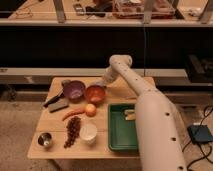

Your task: Wipe table surface with sponge

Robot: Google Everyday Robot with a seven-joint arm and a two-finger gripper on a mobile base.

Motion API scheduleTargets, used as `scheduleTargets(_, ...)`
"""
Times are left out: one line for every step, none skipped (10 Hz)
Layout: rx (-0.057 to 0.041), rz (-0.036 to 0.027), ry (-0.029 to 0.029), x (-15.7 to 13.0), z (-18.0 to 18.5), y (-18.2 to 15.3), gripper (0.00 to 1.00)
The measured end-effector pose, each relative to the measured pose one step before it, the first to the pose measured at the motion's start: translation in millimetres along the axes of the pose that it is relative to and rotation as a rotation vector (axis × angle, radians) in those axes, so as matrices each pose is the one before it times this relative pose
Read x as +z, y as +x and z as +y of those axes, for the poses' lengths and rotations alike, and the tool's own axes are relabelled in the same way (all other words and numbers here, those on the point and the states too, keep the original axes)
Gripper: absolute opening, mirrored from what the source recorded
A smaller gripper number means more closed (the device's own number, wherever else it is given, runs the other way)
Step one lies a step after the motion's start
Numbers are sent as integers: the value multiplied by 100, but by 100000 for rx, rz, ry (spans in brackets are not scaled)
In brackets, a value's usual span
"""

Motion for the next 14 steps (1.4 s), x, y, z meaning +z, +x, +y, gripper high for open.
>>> scheduleTargets(-265,-201,-329,2,-311,104,80)
scheduleTargets(-576,-146,-588,142,-385,-19,80)
scheduleTargets(-76,-140,-333,90,-65,59,80)
scheduleTargets(17,-1,-607,161,-82,205,80)
scheduleTargets(180,7,-362,139,-22,101,80)
scheduleTargets(45,-31,-199,96,-26,29,80)
scheduleTargets(10,-113,-410,218,-75,32,80)
scheduleTargets(-166,-170,-425,230,-97,-54,80)
scheduleTargets(-560,-379,-525,323,-229,-280,80)
scheduleTargets(-689,-442,-756,445,-271,-355,80)
scheduleTargets(-339,-253,-717,302,-111,-46,80)
scheduleTargets(-125,-163,-728,271,55,102,80)
scheduleTargets(-156,-118,-468,239,1,10,80)
scheduleTargets(-287,-166,-664,353,57,-101,80)
